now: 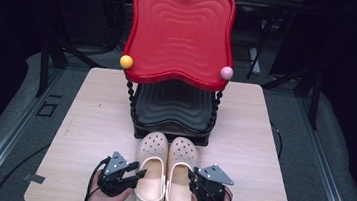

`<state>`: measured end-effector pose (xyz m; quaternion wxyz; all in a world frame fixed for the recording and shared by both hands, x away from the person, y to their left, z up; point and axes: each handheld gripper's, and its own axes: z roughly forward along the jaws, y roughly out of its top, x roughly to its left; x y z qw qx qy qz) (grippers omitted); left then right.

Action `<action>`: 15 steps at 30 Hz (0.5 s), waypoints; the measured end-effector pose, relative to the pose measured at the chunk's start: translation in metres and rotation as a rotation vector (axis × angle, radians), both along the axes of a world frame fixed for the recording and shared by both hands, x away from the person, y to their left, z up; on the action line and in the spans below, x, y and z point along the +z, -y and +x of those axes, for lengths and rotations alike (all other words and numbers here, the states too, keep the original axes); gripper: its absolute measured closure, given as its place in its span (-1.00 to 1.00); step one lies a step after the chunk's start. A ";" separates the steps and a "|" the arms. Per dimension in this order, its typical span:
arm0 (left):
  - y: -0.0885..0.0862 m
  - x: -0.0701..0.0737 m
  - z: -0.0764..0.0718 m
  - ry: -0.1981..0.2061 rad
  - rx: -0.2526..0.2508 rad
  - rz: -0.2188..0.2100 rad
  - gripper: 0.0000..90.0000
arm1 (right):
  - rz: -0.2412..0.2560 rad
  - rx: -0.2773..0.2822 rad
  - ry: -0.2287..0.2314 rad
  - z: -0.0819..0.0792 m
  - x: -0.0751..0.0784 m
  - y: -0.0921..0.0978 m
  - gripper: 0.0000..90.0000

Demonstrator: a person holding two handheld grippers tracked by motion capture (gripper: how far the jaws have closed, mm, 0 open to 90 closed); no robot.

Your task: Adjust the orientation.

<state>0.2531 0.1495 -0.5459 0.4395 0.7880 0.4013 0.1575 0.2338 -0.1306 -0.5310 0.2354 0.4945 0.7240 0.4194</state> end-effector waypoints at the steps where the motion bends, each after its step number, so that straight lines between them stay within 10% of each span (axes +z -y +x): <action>1: -0.001 0.001 0.000 0.000 -0.004 -0.001 0.36 | -0.015 0.006 0.008 0.000 0.000 0.000 0.65; 15: -0.007 0.005 -0.004 0.017 -0.046 0.011 0.62 | -0.059 0.065 -0.012 -0.009 0.002 0.002 0.51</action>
